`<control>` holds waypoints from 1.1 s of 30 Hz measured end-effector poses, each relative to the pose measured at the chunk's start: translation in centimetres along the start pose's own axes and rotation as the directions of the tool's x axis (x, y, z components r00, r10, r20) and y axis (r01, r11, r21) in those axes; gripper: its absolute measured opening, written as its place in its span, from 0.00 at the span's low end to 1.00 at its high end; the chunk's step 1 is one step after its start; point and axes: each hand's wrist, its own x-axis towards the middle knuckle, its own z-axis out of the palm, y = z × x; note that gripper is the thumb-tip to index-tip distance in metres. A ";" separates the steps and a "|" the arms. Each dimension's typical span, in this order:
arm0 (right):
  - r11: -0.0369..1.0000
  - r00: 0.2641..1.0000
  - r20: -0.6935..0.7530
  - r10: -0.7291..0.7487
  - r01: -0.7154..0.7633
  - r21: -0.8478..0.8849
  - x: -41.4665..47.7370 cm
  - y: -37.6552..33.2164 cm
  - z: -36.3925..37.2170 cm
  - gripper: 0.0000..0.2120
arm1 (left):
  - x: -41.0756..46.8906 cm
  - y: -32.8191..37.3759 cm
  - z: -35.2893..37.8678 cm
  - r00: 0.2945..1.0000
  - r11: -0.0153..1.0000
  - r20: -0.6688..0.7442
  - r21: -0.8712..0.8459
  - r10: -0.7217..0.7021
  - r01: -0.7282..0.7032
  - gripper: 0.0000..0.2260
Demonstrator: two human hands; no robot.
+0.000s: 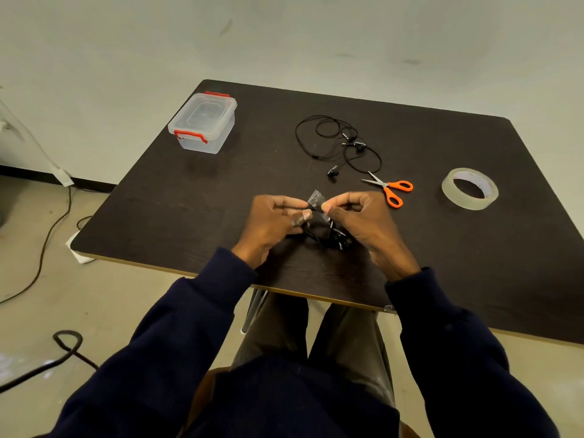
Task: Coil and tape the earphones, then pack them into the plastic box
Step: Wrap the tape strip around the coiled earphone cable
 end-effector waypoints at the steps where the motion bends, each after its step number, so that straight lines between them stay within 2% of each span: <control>1: 1.000 1.000 -0.004 -0.009 0.009 -0.010 -0.1 0.0 0.2 0.00 | 0.0 0.0 -0.1 1.000 0.998 0.014 -0.057 -0.016 0.017 0.10; 10: 0.997 0.999 -0.042 0.008 -0.011 -0.072 -0.1 -0.3 1.5 0.01 | 0.1 -0.1 -0.4 0.994 0.978 0.081 -0.190 -0.072 0.086 0.08; 16: 0.997 0.998 -0.068 0.016 -0.021 -0.076 -0.3 -0.4 1.6 0.01 | 0.2 0.3 0.2 0.996 0.971 0.019 -0.220 -0.088 0.089 0.08; 20: 0.996 0.997 -0.077 0.027 -0.033 -0.080 -0.2 -0.4 1.5 0.03 | 0.1 0.7 0.4 0.995 0.965 0.018 -0.243 -0.101 0.102 0.13; 25: 0.996 0.996 -0.083 0.011 -0.018 -0.091 0.0 -0.2 1.8 0.02 | 0.5 0.2 0.0 0.996 0.972 -0.007 -0.219 -0.086 0.083 0.08; 28: 0.990 0.998 -0.068 -0.018 0.008 -0.143 0.0 0.0 1.9 0.02 | 0.6 0.2 0.1 0.993 0.966 -0.018 -0.236 -0.117 0.110 0.05; 33: 0.956 0.993 -0.060 -0.101 0.080 -0.281 -0.1 0.4 1.7 0.04 | 0.9 0.4 0.3 0.991 0.960 0.011 -0.247 -0.131 0.130 0.05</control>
